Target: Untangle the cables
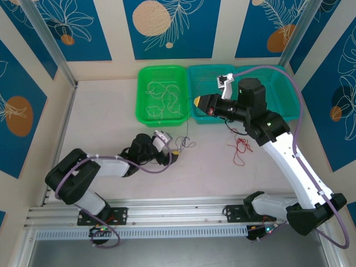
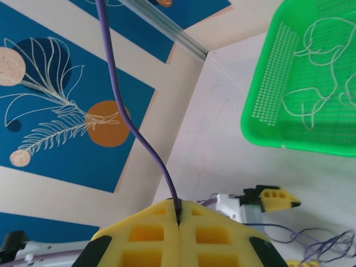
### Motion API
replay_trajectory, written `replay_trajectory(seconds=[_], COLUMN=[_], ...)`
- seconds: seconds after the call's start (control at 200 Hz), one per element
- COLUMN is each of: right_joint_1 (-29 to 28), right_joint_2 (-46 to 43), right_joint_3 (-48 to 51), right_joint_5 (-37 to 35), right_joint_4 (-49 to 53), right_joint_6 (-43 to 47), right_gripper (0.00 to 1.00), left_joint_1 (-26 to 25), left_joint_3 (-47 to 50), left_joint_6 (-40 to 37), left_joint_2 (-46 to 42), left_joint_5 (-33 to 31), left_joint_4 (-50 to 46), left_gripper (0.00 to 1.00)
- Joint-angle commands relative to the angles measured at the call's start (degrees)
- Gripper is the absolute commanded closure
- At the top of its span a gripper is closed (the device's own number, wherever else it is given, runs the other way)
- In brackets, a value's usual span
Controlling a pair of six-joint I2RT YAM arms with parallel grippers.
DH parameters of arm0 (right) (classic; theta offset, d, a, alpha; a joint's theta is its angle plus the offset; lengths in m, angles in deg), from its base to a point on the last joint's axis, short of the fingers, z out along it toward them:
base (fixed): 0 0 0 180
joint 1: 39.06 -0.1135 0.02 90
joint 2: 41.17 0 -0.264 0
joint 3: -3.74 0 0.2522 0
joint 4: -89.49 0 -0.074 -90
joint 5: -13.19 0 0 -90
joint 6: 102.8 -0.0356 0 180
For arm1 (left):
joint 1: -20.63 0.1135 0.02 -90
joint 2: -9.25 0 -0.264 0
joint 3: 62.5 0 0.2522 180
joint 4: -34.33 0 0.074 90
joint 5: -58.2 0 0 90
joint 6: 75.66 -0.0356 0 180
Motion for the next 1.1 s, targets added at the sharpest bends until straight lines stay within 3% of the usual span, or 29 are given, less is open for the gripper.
replay_trajectory(seconds=[0.0, 0.1, 0.195, 0.255, 0.305, 0.39, 0.47, 0.625, 0.8, 0.94, 1.09], right_joint_1=[-0.5, -0.6, -0.5, -0.5, -0.5, 0.5, 4.5, 24.2, 41.9, 48.7, 54.6], right_joint_2=[-1.9, -2.6, -2.7, -2.8, -3.0, -4.2, -6.3, -14.5, -20.6, -22.2, -23.7], right_joint_3=[-0.5, -0.3, -0.3, 0.0, 0.3, 1.0, 3.4, 12.8, 20.2, 22.8, 22.6], right_joint_5=[1.3, 0.3, -0.1, -0.7, -1.9, -9.2, -13.5, -11.4, -12.3, -12.8, -14.5], right_joint_4=[-1.5, -1.3, -0.9, -0.6, 0.1, 3.8, 6.6, 8.7, 12.9, 14.1, 15.4], right_joint_6=[-2.0, -2.3, -2.1, -2.0, -1.7, -2.2, -4.3, -12.8, -17.0, -18.2, -18.9], right_gripper=[1.0, 1.0, 1.0, 1.0, 1.0, 1.0, 1.0, 1.0, 1.0, 1.0, 1.0], left_joint_1=[-0.3, -0.8, -1.8, -2.1, -2.1, -2.1, -2.0, 1.7, 14.4, 23.3, 35.6], left_joint_3=[-2.4, -5.4, -6.9, -7.5, -7.8, -6.5, -3.7, 2.0, 11.8, 13.1, 12.3], left_joint_6=[3.0, 4.3, 4.8, 5.2, 6.0, 7.2, 7.9, 16.0, 31.4, 34.5, 44.0], left_joint_2=[2.2, 3.5, 3.8, 3.7, 3.0, 0.4, -3.8, -15.7, -35.3, -50.6, -60.8], left_joint_5=[5.1, 13.4, 15.4, 13.7, 11.8, 6.1, -1.0, -14.9, -16.0, -20.5, -26.3], left_joint_4=[11.5, 12.5, 12.6, 12.0, 10.5, 8.4, 6.2, -4.8, -15.2, -33.0, -48.8], left_gripper=[0.15, 0.16, 0.25, 0.45, 0.68, 1.0, 1.0, 1.0, 1.0, 1.0, 1.0])
